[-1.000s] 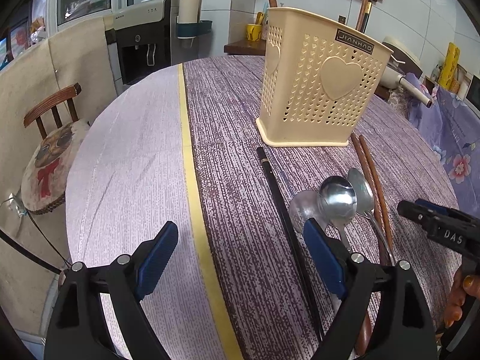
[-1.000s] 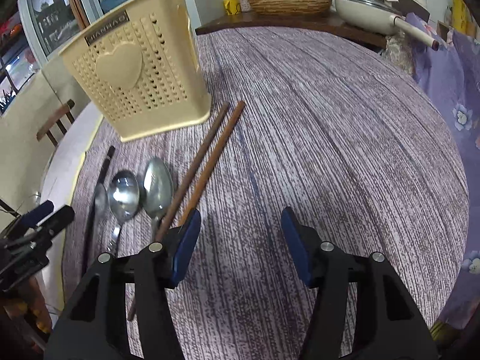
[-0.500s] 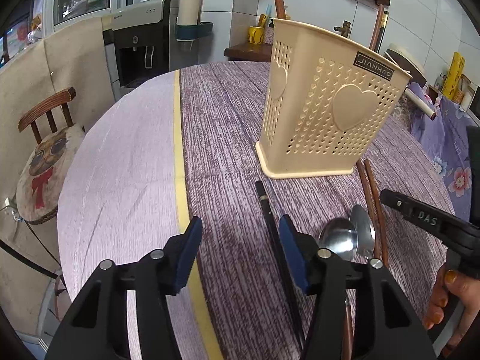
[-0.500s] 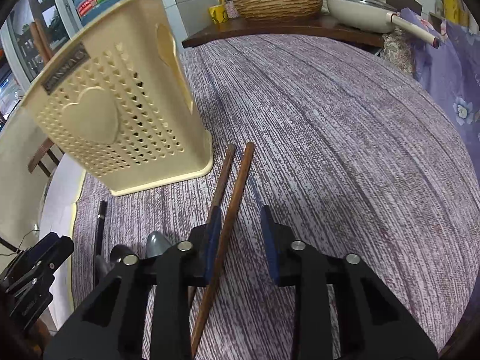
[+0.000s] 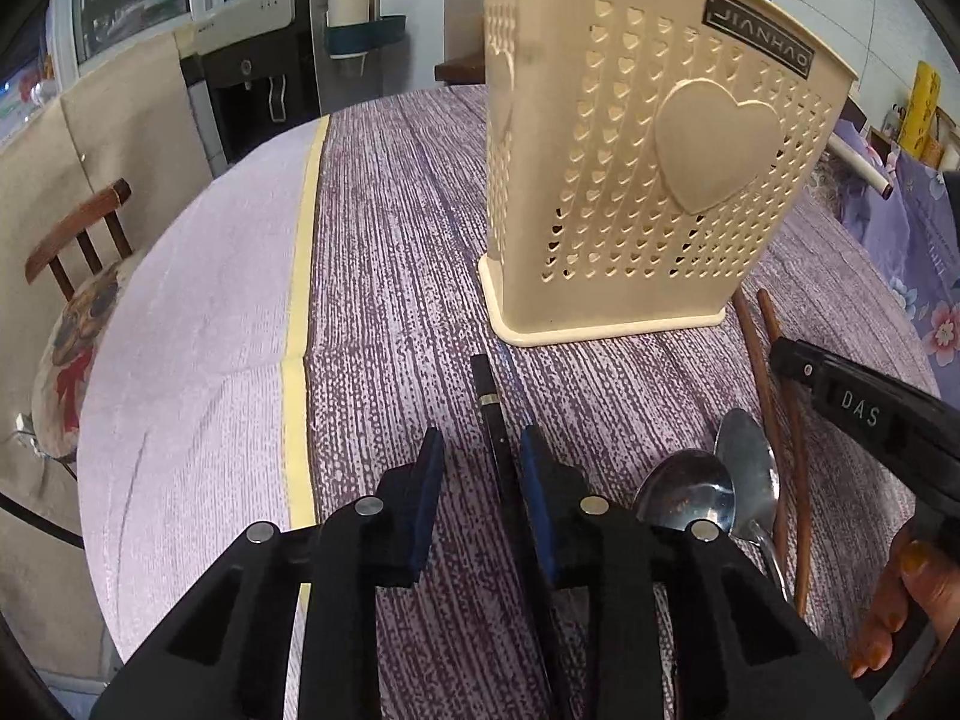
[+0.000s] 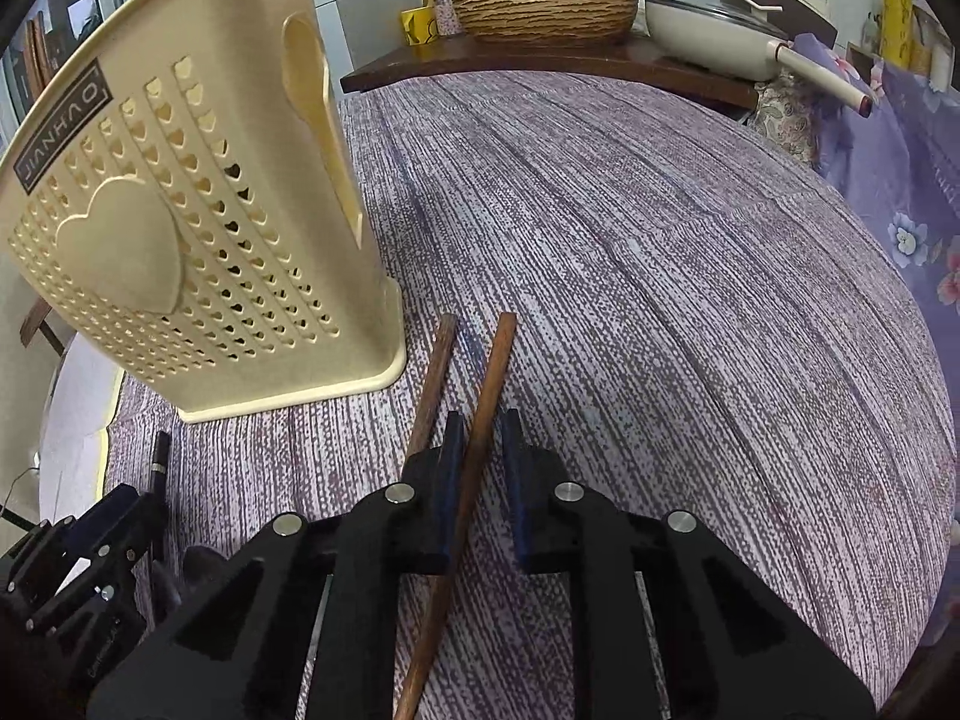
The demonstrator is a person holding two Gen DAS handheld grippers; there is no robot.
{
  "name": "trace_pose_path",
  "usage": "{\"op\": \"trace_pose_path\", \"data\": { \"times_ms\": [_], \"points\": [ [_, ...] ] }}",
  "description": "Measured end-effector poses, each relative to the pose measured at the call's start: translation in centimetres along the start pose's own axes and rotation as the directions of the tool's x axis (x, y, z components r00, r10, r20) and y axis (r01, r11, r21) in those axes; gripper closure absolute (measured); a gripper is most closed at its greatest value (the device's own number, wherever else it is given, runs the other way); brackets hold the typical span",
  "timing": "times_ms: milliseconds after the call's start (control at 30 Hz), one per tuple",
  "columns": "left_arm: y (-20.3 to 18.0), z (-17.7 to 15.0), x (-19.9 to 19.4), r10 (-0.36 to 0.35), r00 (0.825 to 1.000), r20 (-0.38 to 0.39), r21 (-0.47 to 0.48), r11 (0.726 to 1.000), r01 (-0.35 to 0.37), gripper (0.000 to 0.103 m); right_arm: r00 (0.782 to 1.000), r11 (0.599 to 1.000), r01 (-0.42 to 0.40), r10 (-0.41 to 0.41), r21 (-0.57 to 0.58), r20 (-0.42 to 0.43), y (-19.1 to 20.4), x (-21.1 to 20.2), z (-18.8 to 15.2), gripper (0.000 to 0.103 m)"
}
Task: Organize utensils
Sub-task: 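Grasp the black chopstick with the left tool while the right tool grasps a brown chopstick, then lift both held chopsticks upright off the table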
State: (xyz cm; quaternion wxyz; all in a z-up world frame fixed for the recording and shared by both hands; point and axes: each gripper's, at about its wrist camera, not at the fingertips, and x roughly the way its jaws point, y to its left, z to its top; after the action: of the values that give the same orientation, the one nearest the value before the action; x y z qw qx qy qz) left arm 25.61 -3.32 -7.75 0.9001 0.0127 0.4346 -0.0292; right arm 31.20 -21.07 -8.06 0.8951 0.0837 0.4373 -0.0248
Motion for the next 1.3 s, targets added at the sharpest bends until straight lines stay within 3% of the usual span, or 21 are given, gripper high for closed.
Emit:
{"op": "trace_pose_path", "data": {
  "times_ms": [500, 600, 733, 1300],
  "points": [
    [-1.2, -0.6, -0.2, 0.044, 0.999, 0.012, 0.011, 0.999, -0.044, 0.077, 0.999, 0.999, 0.034, -0.034, -0.038, 0.023, 1.2, 0.3, -0.2, 0.090],
    [-1.0, -0.4, -0.1, 0.053, 0.998, 0.014, 0.012, 0.999, -0.053, 0.082, 0.999, 0.998, 0.038, -0.037, -0.043, 0.025, 1.1, 0.2, -0.1, 0.092],
    [-0.3, 0.0, 0.1, 0.045, 0.999, 0.007, -0.017, 0.999, -0.045, 0.093, 1.000, 0.999, 0.024, -0.024, -0.026, 0.020, 0.7, 0.3, 0.1, 0.092],
    [0.9, 1.4, 1.0, 0.021, 1.000, -0.004, -0.033, 0.999, -0.021, 0.094, 1.000, 1.000, 0.012, -0.011, -0.021, 0.029, 0.1, 1.1, 0.7, 0.094]
  ]
}}
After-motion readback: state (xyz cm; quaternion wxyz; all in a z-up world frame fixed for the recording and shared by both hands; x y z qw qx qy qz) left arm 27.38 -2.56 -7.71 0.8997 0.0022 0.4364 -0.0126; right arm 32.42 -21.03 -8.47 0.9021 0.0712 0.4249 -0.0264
